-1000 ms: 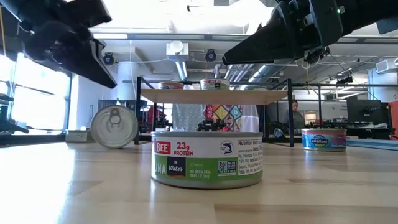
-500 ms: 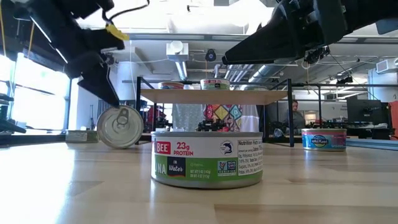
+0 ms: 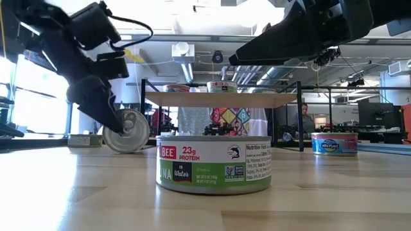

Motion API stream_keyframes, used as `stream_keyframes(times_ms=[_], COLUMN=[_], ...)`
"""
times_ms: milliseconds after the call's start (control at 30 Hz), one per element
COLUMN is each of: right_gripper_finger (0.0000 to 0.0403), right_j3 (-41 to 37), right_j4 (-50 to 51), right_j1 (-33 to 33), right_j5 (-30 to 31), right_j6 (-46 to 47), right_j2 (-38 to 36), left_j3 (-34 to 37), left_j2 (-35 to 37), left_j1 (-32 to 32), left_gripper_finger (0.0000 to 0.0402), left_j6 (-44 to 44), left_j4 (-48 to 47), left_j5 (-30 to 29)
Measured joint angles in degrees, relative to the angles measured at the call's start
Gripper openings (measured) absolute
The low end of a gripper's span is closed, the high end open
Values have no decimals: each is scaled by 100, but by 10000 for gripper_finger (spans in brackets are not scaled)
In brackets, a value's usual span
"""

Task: Stack canned seafood by type on shelf
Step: Put the blue pink tuna can aligned with the other blue pink tuna can on the shelf

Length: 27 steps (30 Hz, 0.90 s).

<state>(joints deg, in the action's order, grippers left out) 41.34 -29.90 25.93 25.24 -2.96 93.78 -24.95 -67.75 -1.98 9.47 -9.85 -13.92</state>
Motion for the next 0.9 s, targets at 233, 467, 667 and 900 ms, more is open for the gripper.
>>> stream_keyframes(times_ms=[233,467,667,900], right_gripper_finger=[245,245,245,245], right_j3=[0,7,31,354], right_j4=[-174,-322,-771,-1347], right_j1=[-6,-7,-7,122], right_j5=[-146,-170,-168,1071], right_j6=[-4,-159,-1547,-4241], right_j2=[0,131,638,1017], left_j3=[291,295,172,116], left_j2=[0,0,23,260], left_j1=[-4,24,226,408], left_gripper_finger=[253,177,177,177], left_j6=[-174,565,2053,3475], left_j4=[973,1366,1856,3275], left_j5=[541,929,1333,1833])
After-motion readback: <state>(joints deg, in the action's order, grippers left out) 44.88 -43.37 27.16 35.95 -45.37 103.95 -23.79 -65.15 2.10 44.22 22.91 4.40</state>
